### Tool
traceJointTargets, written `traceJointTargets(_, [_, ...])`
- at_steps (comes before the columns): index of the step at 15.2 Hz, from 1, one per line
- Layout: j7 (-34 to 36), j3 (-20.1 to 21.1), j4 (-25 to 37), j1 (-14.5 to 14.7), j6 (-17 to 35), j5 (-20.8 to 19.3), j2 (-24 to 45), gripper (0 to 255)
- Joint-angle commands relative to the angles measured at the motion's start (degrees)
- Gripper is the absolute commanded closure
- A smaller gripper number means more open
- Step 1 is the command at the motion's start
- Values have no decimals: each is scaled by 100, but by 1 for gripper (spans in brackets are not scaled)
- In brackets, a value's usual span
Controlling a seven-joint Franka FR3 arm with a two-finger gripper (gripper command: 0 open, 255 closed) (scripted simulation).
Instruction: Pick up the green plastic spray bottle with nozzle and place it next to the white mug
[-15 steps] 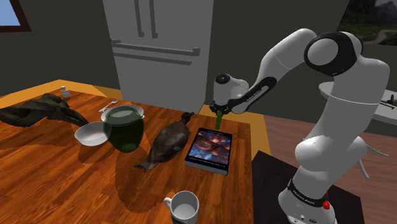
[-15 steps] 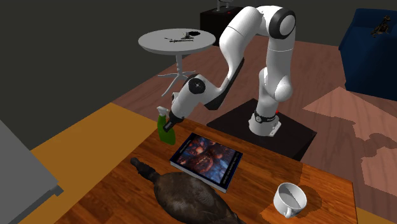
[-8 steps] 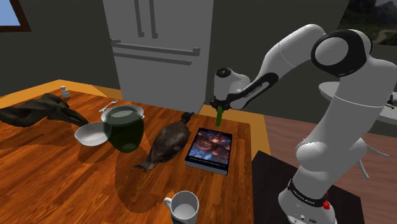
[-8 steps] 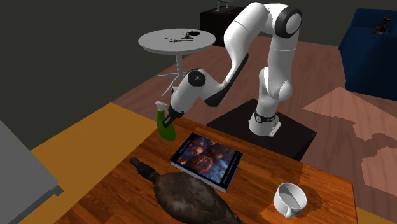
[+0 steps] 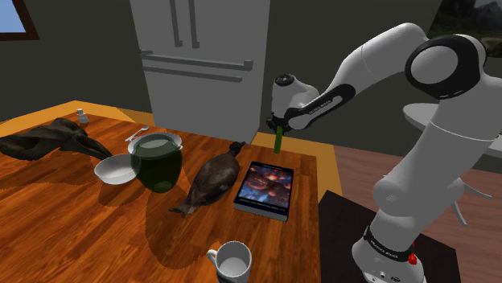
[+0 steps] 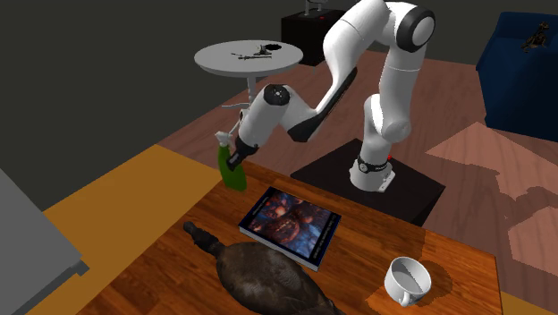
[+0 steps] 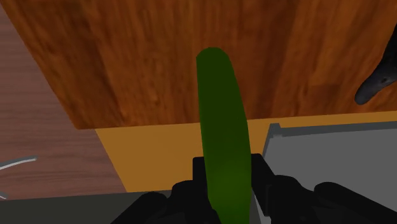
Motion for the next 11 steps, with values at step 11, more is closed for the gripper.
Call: traceJointTargets(11, [-818, -17, 351, 83, -646, 794, -505, 255])
